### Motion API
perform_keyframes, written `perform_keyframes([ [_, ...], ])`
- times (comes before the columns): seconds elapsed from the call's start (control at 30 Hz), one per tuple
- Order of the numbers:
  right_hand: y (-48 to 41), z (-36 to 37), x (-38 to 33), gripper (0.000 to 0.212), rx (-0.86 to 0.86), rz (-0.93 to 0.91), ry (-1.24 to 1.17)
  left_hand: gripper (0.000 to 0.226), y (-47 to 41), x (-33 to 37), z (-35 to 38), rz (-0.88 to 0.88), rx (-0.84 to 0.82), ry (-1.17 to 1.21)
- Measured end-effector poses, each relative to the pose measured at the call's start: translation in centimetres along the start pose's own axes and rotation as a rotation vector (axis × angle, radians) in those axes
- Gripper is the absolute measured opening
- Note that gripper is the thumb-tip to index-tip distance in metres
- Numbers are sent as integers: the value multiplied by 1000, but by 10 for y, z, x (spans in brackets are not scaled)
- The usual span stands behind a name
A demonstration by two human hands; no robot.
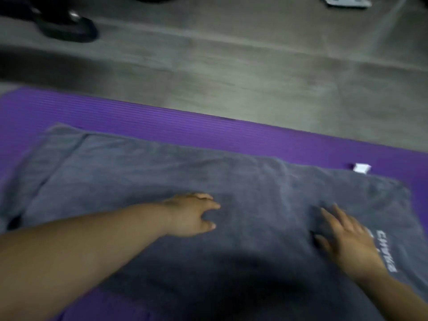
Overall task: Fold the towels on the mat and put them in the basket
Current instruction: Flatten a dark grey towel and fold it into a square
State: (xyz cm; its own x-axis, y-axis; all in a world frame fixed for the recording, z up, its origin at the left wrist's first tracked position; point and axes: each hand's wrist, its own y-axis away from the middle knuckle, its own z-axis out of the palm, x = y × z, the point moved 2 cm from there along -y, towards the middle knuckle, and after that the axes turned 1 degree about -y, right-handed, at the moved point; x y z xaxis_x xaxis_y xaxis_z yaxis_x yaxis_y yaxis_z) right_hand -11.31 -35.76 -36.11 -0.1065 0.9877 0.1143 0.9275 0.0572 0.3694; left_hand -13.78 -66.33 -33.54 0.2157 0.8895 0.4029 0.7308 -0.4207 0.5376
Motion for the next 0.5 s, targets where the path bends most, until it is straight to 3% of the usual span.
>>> perform_keyframes([
  [0.13,0,-43,-65,50,-75,-82,84,57,94,-111,-1,-110,127,-31],
  [0.2,-15,-65,-122,59,-14,-253,181,77,141,-168,11,-196,289,31],
  [0.23,-21,-74,-154,63,-99,-278,162,81,161,-196,16,-253,398,66],
  [0.27,-27,-82,-187,66,-181,-256,108,74,179,-224,24,-347,520,115],
  [0.33,-39,-90,-259,67,-179,-304,6,68,212,-264,45,-595,655,275],
  [0.43,-54,-85,-364,63,-140,-416,-83,105,244,-297,74,-743,680,427],
  [0.5,-54,-77,-421,62,-99,-416,-101,105,259,-302,88,-689,584,459],
])
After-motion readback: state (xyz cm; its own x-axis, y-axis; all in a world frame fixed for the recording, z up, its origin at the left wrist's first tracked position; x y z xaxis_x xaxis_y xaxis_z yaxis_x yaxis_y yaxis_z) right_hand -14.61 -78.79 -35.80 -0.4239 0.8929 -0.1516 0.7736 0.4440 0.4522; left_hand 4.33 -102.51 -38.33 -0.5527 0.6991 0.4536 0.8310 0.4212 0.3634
